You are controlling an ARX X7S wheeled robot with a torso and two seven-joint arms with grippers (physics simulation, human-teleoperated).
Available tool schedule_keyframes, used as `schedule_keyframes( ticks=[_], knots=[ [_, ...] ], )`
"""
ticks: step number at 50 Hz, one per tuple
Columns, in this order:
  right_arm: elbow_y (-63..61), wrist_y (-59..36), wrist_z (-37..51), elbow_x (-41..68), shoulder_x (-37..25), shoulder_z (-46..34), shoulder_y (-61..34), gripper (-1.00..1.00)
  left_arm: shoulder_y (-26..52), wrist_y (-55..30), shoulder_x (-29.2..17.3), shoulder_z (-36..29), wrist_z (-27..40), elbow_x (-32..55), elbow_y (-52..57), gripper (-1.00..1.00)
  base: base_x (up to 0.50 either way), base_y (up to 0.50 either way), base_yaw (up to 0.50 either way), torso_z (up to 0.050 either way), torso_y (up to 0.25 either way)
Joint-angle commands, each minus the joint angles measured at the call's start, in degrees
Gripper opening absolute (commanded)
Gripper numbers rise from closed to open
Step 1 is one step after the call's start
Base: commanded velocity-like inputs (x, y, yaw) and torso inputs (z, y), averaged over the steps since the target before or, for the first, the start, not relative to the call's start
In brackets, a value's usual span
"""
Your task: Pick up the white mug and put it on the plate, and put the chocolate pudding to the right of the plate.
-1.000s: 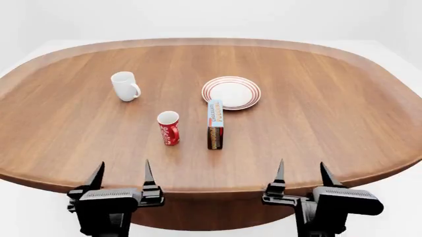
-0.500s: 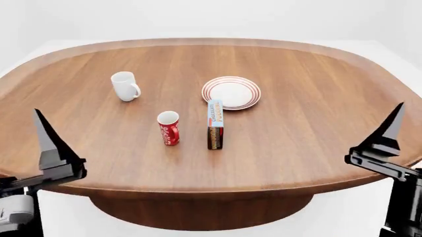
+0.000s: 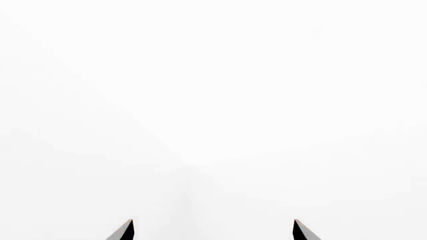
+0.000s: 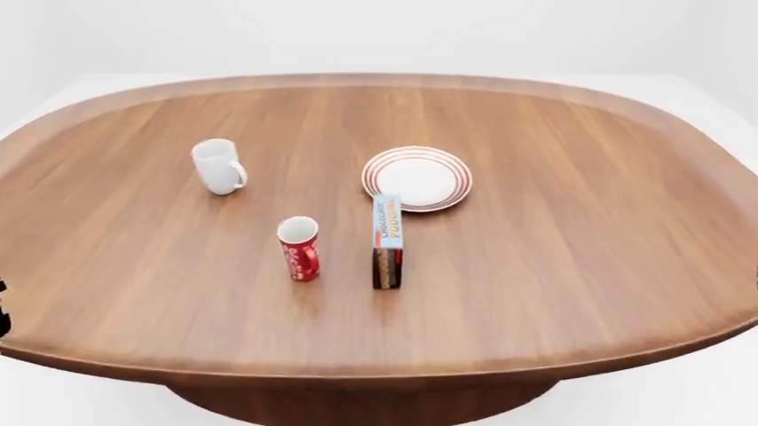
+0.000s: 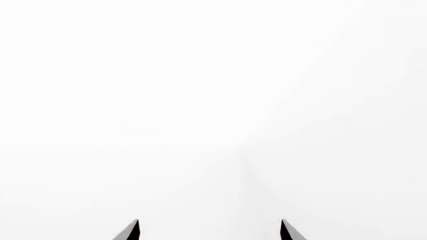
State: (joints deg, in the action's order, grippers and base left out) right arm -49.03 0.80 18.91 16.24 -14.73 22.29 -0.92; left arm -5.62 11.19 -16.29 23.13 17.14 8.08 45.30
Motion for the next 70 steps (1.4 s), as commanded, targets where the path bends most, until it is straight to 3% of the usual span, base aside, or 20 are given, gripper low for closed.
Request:
schedule_keyframes(
  ticks=[1, 70],
  knots=[
    [-3.0, 0.9, 0.3, 2.3, -0.6, 1.6, 1.0, 1.00, -1.3, 0.8, -0.5, 3.2, 0.9, 1.0, 2.2, 1.00, 0.50, 0.00, 0.00, 0.000, 0.000],
    [-3.4, 1.9, 0.3, 2.6, -2.4, -3.0, 3.2, 1.00, -2.4, 1.8, -0.9, 1.8, 2.1, 1.1, 1.2, 1.00, 0.50, 0.00, 0.00, 0.000, 0.001]
  ],
)
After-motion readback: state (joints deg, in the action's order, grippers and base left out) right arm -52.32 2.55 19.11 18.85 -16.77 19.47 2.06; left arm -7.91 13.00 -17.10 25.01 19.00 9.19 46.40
